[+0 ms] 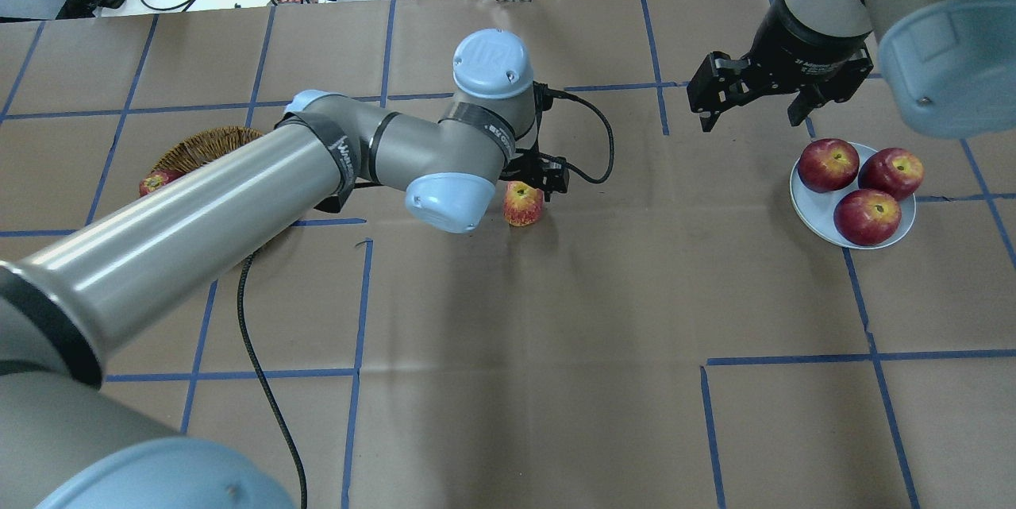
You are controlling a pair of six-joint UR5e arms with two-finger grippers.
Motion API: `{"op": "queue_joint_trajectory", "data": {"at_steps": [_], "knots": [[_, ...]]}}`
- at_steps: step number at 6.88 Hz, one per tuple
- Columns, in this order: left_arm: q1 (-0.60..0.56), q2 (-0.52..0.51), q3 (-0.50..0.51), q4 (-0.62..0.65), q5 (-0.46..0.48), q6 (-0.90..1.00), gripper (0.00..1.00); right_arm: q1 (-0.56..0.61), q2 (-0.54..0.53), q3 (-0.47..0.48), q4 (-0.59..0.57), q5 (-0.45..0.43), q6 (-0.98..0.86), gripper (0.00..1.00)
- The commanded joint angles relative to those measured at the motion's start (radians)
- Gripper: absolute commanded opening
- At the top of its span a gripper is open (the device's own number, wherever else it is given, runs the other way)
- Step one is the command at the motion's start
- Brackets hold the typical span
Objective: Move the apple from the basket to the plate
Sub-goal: 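Set the apple mid-table with the left gripper while the right arm reaches toward it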
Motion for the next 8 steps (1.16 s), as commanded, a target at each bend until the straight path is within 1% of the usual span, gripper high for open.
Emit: {"op": "queue_joint_trajectory", "data": {"at_steps": [1, 3, 4, 5, 6, 7, 8], "knots": [[0.134, 0.191, 0.086, -0.317, -0.001, 0.142, 0.99, 0.001, 0.0, 0.0, -0.005, -0.003, 0.0, 1.0], [0.276, 0.325, 0.061, -0.468, 0.0, 0.193, 0.99, 0.038, 0.015, -0.021, -0.021, -0.009, 0.034, 1.0], [0.341, 0.338, 0.061, -0.47, 0.002, 0.193, 0.99, 0.105, 0.047, -0.043, -0.044, -0.012, 0.075, 1.0], [0.345, 0.348, 0.06, -0.478, 0.002, 0.193, 0.99, 0.179, 0.104, -0.052, -0.07, -0.024, 0.171, 1.0], [0.34, 0.335, 0.07, -0.465, -0.007, 0.195, 0.99, 0.235, 0.164, -0.052, -0.166, -0.029, 0.245, 1.0], [0.332, 0.324, 0.066, -0.465, -0.003, 0.217, 0.99, 0.292, 0.213, -0.052, -0.193, -0.04, 0.303, 1.0], [0.308, 0.309, 0.052, -0.462, -0.001, 0.281, 0.99, 0.334, 0.259, -0.051, -0.256, -0.041, 0.366, 1.0]]}}
